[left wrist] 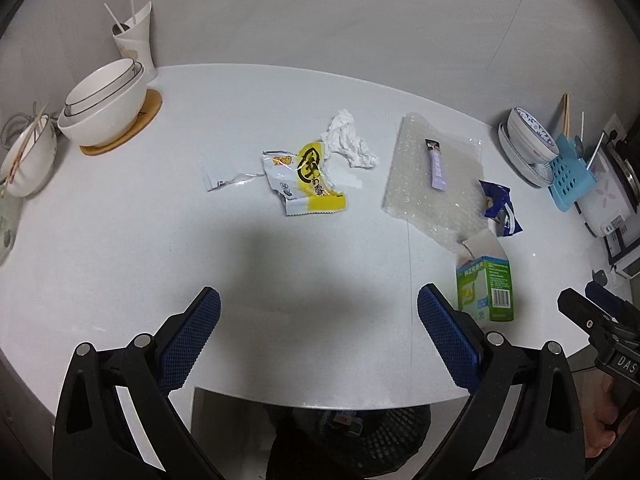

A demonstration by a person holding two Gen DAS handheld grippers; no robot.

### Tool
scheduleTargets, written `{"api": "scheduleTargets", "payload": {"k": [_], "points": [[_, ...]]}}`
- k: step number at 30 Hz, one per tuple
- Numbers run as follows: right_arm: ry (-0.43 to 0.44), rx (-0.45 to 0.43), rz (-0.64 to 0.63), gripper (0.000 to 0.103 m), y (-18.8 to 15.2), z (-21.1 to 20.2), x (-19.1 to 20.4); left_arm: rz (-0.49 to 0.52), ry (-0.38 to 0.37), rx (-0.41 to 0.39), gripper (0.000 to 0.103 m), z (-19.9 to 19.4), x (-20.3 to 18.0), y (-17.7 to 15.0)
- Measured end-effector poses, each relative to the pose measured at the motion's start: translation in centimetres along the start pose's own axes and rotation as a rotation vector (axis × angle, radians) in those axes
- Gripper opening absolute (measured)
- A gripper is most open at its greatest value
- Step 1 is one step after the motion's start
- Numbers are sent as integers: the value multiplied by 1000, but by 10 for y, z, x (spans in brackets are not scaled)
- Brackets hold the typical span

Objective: Collect trash
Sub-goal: 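Raise both tools over the counter toward the snack bag and green box, then grasp the yellow-white snack bag with the left tool while the right tool grasps the green medicine box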

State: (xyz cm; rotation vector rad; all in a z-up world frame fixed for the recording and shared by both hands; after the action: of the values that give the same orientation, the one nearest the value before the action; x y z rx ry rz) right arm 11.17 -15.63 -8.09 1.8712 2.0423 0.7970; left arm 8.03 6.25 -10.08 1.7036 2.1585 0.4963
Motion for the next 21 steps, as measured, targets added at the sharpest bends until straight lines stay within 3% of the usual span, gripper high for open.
{"api": "scheduleTargets", "payload": {"k": [21], "points": [[-48, 171, 117, 95, 15, 87, -4, 3, 20, 122, 96, 125, 14, 74]]}}
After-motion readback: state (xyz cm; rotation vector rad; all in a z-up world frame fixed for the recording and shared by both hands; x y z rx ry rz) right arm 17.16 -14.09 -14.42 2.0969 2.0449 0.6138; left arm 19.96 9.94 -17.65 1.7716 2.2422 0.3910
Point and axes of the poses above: each gripper's, at about its wrist camera, not at the fingertips, and z roughly the way its jaws point, x to its left, y to its top, the point moved 3 cm from there along z, roughly the way its jaws point, and after that the axes turned 6 degrees about y, right-handed, at the moved point
